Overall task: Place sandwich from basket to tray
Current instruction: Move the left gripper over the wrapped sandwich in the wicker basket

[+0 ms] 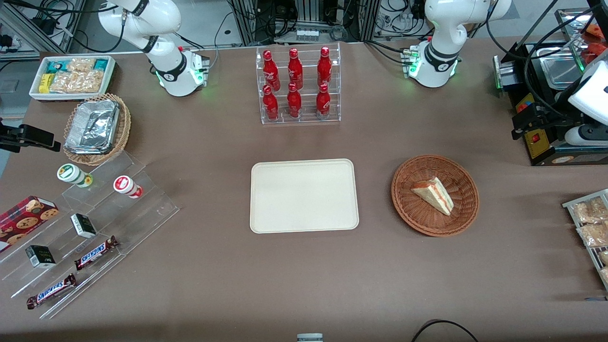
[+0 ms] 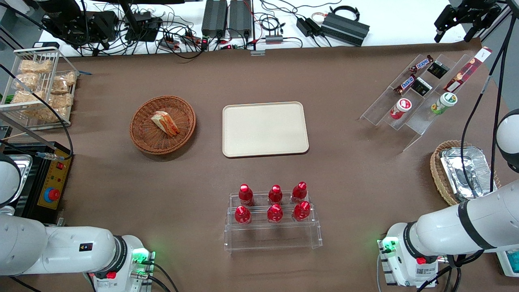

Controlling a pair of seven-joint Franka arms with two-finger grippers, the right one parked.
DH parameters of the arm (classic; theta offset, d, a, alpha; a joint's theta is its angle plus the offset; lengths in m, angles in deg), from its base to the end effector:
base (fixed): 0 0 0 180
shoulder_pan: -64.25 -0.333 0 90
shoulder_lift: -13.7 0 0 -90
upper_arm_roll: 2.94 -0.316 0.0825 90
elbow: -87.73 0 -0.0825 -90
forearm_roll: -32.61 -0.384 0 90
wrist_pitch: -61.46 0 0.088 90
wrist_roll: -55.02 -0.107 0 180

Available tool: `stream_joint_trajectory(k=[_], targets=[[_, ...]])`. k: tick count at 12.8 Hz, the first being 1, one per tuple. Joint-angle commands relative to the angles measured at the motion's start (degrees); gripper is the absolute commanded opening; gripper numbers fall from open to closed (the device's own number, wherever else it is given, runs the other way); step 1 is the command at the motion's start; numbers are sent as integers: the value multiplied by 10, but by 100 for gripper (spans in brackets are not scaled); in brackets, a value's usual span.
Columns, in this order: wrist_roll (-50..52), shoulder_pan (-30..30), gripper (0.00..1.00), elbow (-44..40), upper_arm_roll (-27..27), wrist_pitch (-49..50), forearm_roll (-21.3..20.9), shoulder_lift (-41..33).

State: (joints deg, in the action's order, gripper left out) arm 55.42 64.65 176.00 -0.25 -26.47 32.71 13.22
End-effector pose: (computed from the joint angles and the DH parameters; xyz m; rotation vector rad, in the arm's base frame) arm 0.5478 -0.0299 0.6401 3.1393 -0.0738 0.0038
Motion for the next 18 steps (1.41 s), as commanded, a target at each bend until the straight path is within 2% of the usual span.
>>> stream_joint_trajectory(k=[1, 4, 6, 10, 13, 15, 18], targets=[[-7, -9, 100, -4, 8, 2, -9, 5], [0, -7, 100, 1, 7, -13, -14, 31], [21, -1, 100, 42, 9, -52, -14, 54], [180, 21, 100, 208, 10, -264, -13, 56], [339, 37, 100, 289, 10, -369, -14, 58], [436, 48, 100, 316, 11, -400, -13, 66], [493, 73, 100, 353, 10, -450, -14, 80]])
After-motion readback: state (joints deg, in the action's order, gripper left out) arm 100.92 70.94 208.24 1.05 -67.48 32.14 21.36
